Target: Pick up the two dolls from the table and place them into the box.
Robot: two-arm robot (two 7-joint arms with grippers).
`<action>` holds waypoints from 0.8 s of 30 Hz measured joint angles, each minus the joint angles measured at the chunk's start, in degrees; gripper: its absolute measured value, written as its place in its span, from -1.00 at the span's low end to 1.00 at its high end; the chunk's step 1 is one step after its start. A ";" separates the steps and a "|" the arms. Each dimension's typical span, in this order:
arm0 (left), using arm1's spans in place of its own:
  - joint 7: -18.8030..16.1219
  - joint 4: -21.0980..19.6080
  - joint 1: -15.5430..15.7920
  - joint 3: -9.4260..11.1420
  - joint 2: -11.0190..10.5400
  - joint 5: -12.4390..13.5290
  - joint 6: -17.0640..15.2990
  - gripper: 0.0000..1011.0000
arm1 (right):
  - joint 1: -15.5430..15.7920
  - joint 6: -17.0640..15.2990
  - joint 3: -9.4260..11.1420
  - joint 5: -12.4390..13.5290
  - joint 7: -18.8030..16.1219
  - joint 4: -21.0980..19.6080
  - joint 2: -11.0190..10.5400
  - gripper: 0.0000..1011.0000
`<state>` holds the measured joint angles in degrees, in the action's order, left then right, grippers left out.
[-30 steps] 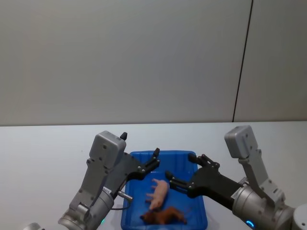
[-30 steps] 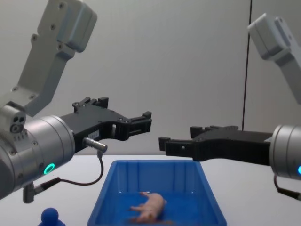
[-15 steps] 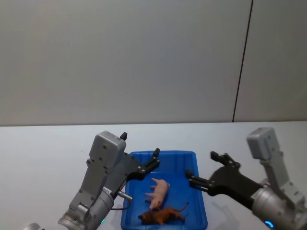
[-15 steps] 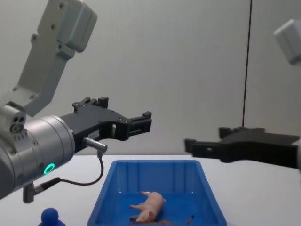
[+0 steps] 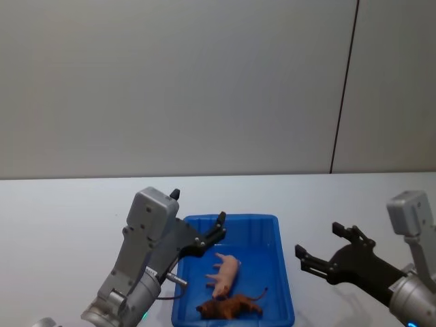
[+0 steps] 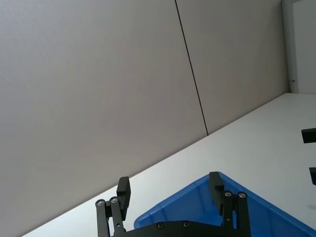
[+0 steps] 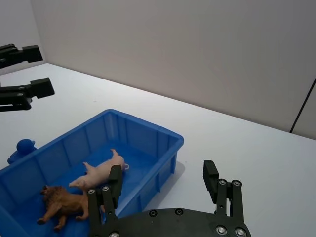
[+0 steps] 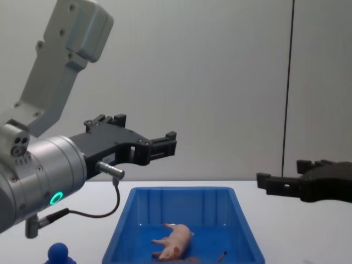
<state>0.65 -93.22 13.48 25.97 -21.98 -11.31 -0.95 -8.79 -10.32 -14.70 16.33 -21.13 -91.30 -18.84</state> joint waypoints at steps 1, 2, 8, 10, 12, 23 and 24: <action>0.00 -0.18 -0.12 -0.04 -0.16 0.18 -0.18 0.98 | 0.09 0.05 0.09 0.08 0.05 -0.01 -0.12 0.98; 0.00 -0.29 -0.19 -0.07 -0.26 0.24 -0.23 0.98 | 0.26 0.14 0.22 0.24 0.16 -0.02 -0.33 0.98; -0.69 -1.76 -1.39 -0.52 -1.61 0.81 -1.39 0.98 | 0.72 0.35 0.63 0.73 0.45 -0.07 -0.92 0.98; -1.38 -2.60 -2.17 -0.80 -2.43 0.83 -2.08 0.98 | 0.86 0.41 0.75 0.83 0.55 -0.08 -1.08 0.98; -1.86 -3.13 -2.70 -0.98 -3.00 0.76 -2.53 0.98 | 0.93 0.45 0.80 0.91 0.59 -0.09 -1.17 0.98; -6.12 -6.50 -7.80 -2.36 -7.43 -1.58 -5.63 0.98 | 1.26 0.59 1.08 1.20 0.79 -0.12 -1.61 0.98; -6.34 -6.56 -7.97 -2.41 -7.57 -1.78 -5.69 0.98 | 1.27 0.60 1.09 1.22 0.80 -0.12 -1.63 0.98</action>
<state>-5.69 -99.78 5.51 23.57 -29.54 -13.09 -6.65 -7.51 -9.72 -13.61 17.54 -20.33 -91.42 -20.47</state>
